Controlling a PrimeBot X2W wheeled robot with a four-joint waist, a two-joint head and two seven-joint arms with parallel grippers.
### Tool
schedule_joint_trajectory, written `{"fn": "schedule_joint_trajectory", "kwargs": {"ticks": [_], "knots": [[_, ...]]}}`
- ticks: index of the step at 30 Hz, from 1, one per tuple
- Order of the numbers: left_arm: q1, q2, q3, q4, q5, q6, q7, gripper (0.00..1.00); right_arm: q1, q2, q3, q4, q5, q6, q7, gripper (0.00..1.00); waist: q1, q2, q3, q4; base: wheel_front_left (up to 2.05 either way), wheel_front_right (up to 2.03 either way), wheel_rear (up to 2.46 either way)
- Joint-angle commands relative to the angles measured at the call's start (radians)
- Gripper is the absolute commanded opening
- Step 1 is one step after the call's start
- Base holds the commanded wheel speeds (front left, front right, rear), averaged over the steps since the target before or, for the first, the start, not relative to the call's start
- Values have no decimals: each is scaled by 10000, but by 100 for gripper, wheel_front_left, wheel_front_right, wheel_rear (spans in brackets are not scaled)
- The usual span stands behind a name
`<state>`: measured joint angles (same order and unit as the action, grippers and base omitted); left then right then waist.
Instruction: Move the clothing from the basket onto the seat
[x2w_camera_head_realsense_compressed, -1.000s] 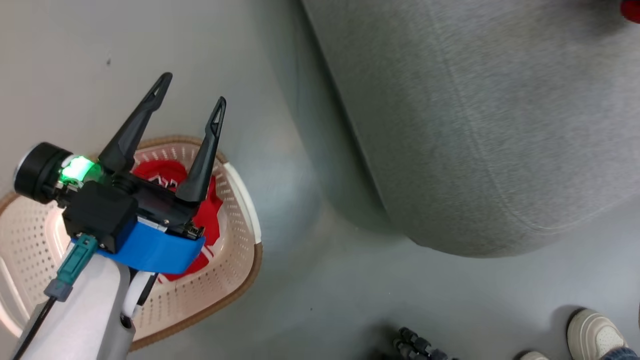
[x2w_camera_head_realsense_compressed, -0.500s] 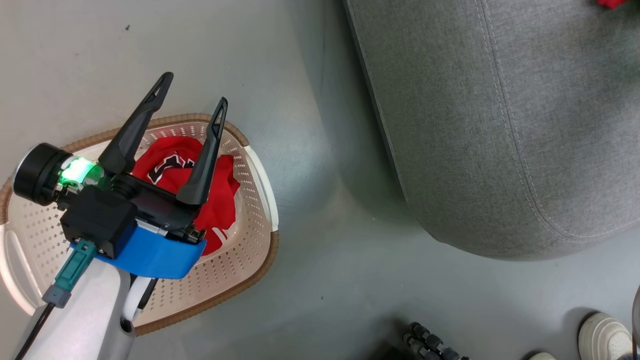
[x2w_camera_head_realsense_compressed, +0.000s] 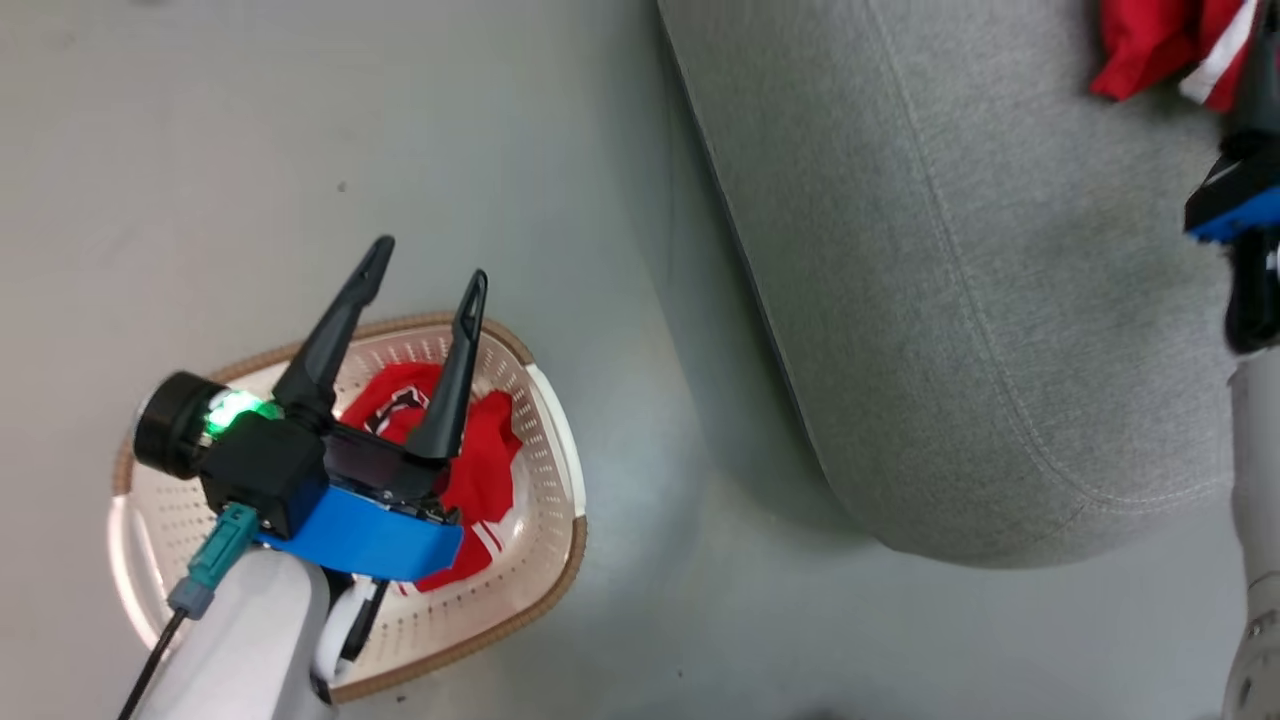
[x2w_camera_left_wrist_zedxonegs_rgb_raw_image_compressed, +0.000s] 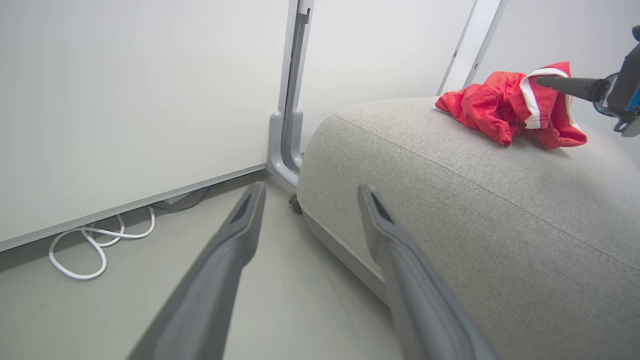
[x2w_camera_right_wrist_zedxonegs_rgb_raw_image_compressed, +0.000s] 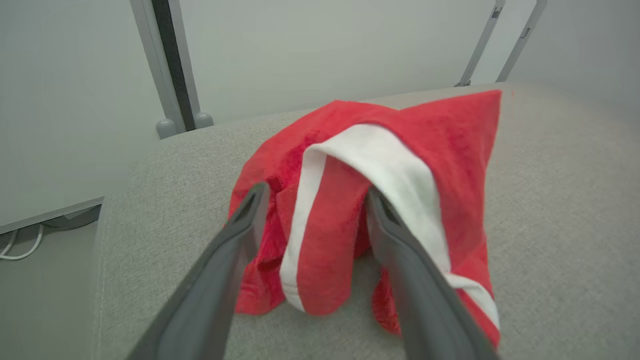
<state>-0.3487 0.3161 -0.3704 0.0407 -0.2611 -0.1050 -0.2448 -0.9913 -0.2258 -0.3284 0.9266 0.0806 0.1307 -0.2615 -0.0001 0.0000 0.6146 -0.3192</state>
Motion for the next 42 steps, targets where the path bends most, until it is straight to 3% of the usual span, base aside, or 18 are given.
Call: {"fn": "schedule_joint_trajectory", "kwargs": {"ticks": [1,8,22,34,42], "knots": [[192,-158,21,269,-124,42,-107,100,500,165,139,-253,-71,3,-50,100,1,0,-1079,333,0,0,0],[729,-738,365,1329,-410,239,-205,100,2354,684,860,-1427,-131,2,-51,100,1,0,-2774,755,0,0,0],[2013,-1490,1638,2665,-573,100,-205,100,6509,1665,2479,-4363,-587,2,8,100,1,0,-5134,1863,0,0,0],[2392,-1877,2412,3750,-430,-57,-208,100,8492,1753,2882,-6548,-450,2,767,100,1,0,-5959,3043,0,0,0],[2563,-2004,2679,3998,-211,-162,-208,100,9298,1752,3193,-7476,-154,3,1353,100,1,0,-6228,3378,0,0,0]]}}
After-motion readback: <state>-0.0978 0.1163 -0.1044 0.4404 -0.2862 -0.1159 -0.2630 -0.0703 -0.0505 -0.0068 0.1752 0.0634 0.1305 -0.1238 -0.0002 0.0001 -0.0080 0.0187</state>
